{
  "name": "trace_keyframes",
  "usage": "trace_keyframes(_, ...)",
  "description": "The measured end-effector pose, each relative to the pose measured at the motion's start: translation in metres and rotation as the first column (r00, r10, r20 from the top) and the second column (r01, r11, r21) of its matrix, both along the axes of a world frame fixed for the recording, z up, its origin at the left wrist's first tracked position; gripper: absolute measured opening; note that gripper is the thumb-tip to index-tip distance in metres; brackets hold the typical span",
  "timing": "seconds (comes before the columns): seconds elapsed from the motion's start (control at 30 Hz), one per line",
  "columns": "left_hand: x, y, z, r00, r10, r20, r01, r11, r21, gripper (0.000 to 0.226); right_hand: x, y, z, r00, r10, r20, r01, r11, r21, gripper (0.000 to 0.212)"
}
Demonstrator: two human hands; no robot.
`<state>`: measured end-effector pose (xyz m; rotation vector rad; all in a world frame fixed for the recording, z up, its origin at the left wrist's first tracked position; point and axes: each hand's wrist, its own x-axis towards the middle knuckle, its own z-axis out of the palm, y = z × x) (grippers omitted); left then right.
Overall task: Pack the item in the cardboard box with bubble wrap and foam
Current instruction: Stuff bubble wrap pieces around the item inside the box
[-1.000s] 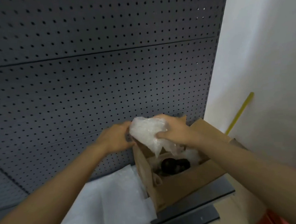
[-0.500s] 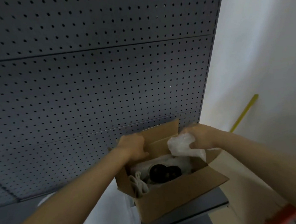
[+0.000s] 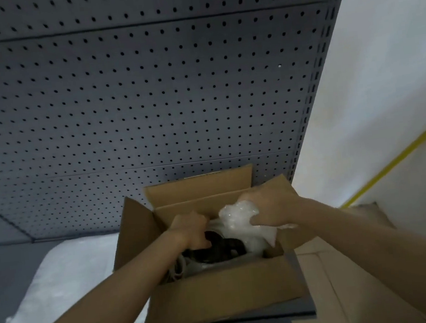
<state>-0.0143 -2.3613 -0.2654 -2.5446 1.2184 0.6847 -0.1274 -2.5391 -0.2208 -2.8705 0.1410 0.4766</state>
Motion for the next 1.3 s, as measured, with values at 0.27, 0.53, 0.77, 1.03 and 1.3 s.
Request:
trace_keyframes(0.27, -0.002, -0.006, -0.049, 0.997, -0.008, -0.080, 0.002, 0.997, -0.074, 0.076, 0.007, 0.007, -0.032, 0.996, 0.080, -0.030, -0.080, 0.997, 0.003, 0.032)
trace_keyframes(0.53, 0.011, 0.004, -0.064, 0.971, -0.018, -0.237, -0.010, 0.993, -0.118, 0.094, 0.008, 0.011, -0.054, 0.994, 0.094, -0.065, -0.093, 0.996, 0.008, 0.040)
trace_keyframes(0.77, 0.009, 0.010, -0.065, 0.988, -0.017, -0.154, -0.015, 0.978, -0.206, 0.088, 0.010, 0.013, -0.058, 0.974, 0.159, -0.158, -0.164, 0.986, -0.016, 0.029)
trace_keyframes(1.03, 0.006, 0.014, -0.068, 0.990, 0.068, -0.123, -0.096, 0.966, -0.241, 0.088, 0.014, 0.017, -0.066, 0.949, 0.128, -0.289, -0.115, 0.992, 0.061, 0.038)
trace_keyframes(1.3, 0.004, 0.015, -0.067, 0.985, 0.098, -0.139, -0.133, 0.954, -0.269, 0.089, 0.016, 0.020, -0.081, 0.921, 0.128, -0.368, -0.099, 0.990, 0.096, 0.034)
